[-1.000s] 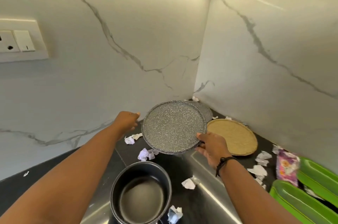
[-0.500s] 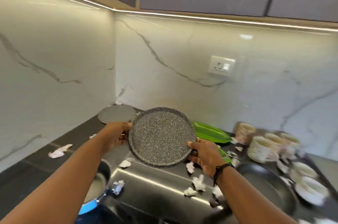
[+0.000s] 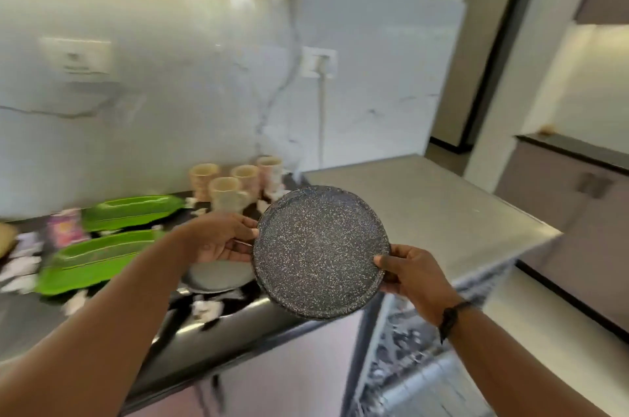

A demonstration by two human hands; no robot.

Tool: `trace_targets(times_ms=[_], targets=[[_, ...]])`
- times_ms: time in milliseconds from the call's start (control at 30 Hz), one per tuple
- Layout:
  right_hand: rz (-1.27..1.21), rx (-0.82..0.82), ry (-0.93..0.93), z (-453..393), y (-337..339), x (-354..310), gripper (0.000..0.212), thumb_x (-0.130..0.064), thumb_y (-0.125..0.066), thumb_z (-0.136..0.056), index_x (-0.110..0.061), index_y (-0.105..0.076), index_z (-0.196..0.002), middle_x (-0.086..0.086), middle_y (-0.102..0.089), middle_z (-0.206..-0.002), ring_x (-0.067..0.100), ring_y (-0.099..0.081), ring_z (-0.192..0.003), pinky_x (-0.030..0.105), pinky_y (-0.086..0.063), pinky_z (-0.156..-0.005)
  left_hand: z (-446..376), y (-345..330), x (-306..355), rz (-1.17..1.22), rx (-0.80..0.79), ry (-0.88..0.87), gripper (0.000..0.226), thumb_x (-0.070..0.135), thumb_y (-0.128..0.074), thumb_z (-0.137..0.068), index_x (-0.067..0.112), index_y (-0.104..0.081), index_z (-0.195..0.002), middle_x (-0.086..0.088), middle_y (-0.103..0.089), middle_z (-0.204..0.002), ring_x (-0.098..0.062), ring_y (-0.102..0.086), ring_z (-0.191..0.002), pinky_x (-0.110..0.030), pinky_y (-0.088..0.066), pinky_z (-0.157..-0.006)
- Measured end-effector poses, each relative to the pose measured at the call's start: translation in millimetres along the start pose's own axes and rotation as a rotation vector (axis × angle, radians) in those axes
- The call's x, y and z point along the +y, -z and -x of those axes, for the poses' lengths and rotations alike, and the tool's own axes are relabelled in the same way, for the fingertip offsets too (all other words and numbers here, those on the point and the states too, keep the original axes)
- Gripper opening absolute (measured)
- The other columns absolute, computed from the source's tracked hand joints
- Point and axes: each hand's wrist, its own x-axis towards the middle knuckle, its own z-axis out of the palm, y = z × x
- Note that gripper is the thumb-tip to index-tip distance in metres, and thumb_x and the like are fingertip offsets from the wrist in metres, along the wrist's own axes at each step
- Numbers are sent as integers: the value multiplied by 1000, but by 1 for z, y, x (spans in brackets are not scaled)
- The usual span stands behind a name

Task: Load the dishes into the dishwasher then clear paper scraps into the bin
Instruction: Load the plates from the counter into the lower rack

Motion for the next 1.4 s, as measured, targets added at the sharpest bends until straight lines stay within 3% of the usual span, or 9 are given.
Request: trace_targets(times_ms=[100,300,400,600,767,833,967,1233,1400], targets=[[13,179,-10,8,120,12,10,-1,-63,-88,-1,-67,-96,16,-74,-90,26,-71,-75,34,-59,-70,-56,-125,21,-109,-141,-29,13,-1,-55,-92,6,-58,-102,-10,-69,-82,-18,-68,-64,-33,-60,-66],[27,487,-73,35,311,41,11,0,-65,-86,-3,-68,-96,16,-73,-85,27,-70,-72,42,-58,-74,-128,-344,37,-244,-329,-24,21,0,-58,-91,5,-58,-111,-10,-67,-93,-19,-68,-69,-29,-59,-62],[21,628,-115,54,372,54,11,0,-65,-85,-3,-67,-95,16,-73,-85,26,-69,-71,44,-58,-74,-145,-426,39,-314,-409,-40,20,1,-60,-90,7,-58,-109,-13,-67,-95,-19,-68,-71,-29,-60,-65],[-6,904,-178,87,453,87,10,2,-65,-85,-4,-67,-93,14,-71,-86,23,-67,-71,29,-59,-63,-180,-557,31,-433,-560,-129,13,3,-61,-90,12,-57,-99,-14,-62,-100,-27,-64,-89,-39,-55,-84],[114,1060,-282,103,485,113,7,-2,-73,-77,-6,-67,-76,15,-71,-77,24,-64,-70,43,-59,-77,-205,-623,13,-601,-681,-284,9,9,-62,-90,9,-58,-98,-10,-63,-92,-23,-65,-82,-40,-58,-78],[216,1149,-346,107,495,124,14,-6,-75,-72,-8,-63,-66,11,-66,-64,24,-60,-64,45,-56,-69,-220,-647,2,-735,-748,-396,10,15,-65,-90,6,-61,-94,-13,-67,-91,-27,-67,-84,-44,-57,-78],[403,1207,-470,101,501,143,22,-6,-69,-74,-16,-54,-60,2,-56,-58,20,-48,-58,27,-34,-51,-251,-684,-29,-896,-821,-530,13,20,-67,-88,8,-64,-90,-9,-67,-84,-30,-64,-83,-40,-51,-75],[452,1196,-640,75,543,259,16,-14,-65,-82,-14,-59,-67,-1,-56,-61,20,-50,-60,22,-33,-48,-303,-743,-124,-1042,-797,-527,6,20,-68,-85,16,-64,-85,0,-66,-79,-21,-61,-76,-30,-46,-65],[463,1187,-672,48,579,351,15,-14,-63,-85,-11,-58,-71,7,-60,-72,27,-53,-70,29,-31,-55,-345,-783,-202,-1067,-734,-469,15,18,-71,-82,22,-59,-73,1,-62,-70,-22,-58,-68,-27,-37,-56]])
